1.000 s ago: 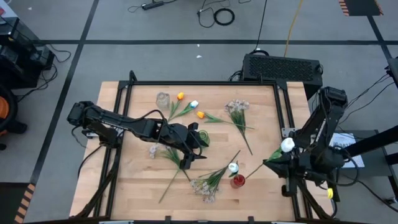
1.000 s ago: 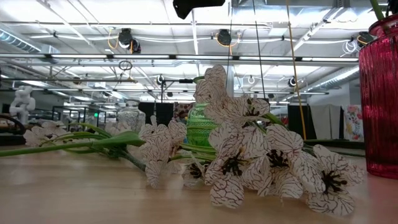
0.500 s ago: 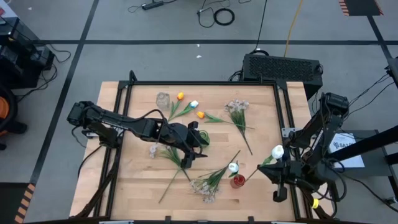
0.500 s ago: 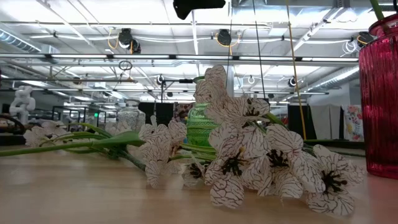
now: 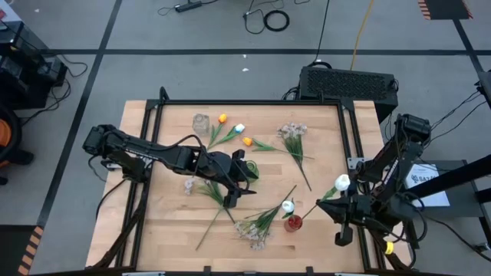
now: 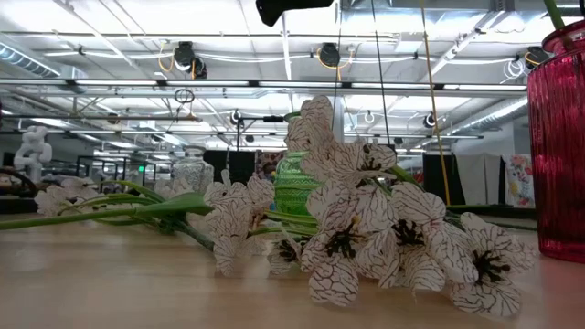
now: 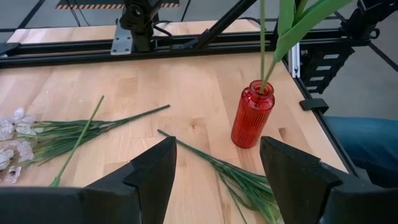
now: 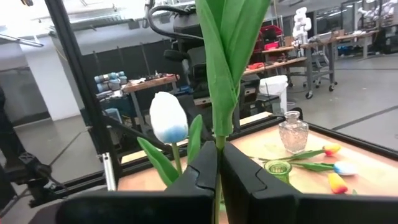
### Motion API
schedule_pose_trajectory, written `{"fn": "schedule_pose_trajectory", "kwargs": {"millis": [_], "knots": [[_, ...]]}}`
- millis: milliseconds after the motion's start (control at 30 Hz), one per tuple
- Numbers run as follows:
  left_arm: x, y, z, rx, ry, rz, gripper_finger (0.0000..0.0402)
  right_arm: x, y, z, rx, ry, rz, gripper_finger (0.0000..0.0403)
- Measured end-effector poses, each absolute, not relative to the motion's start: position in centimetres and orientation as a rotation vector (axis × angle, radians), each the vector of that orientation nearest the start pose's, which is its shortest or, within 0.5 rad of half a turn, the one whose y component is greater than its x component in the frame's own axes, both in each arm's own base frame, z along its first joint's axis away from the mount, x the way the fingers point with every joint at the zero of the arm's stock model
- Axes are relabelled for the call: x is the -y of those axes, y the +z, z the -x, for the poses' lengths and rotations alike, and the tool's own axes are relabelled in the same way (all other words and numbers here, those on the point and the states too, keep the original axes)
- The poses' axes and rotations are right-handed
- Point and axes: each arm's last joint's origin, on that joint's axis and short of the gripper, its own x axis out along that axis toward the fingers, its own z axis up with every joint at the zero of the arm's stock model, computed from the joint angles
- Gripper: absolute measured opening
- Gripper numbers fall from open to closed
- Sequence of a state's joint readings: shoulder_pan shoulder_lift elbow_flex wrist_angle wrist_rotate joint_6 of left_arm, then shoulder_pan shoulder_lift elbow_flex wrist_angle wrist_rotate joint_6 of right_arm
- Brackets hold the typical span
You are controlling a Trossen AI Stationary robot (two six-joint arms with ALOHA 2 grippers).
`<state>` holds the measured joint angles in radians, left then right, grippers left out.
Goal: Sort flowers into vase by color
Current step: Put the bottom white tulip into the red vase
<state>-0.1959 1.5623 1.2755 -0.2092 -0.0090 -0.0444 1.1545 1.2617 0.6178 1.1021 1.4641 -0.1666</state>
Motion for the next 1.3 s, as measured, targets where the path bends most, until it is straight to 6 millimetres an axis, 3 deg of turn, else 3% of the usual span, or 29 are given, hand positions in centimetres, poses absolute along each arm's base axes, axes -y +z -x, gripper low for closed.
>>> {"fn": "schedule_pose_trajectory", "kwargs": {"millis": [700, 1300], "knots": [[6.9, 30.9, -34.8, -0.5, -0.172, -0.007, 0.0239, -20.5, 25.7, -13.3, 0.046, -0.343, -0.251, 0.0002], [6.9, 30.9, -34.8, -0.499, -0.168, -0.014, 0.0239, -20.4, 24.6, -13.7, 0.011, -0.289, -0.249, 0.0002]]}}
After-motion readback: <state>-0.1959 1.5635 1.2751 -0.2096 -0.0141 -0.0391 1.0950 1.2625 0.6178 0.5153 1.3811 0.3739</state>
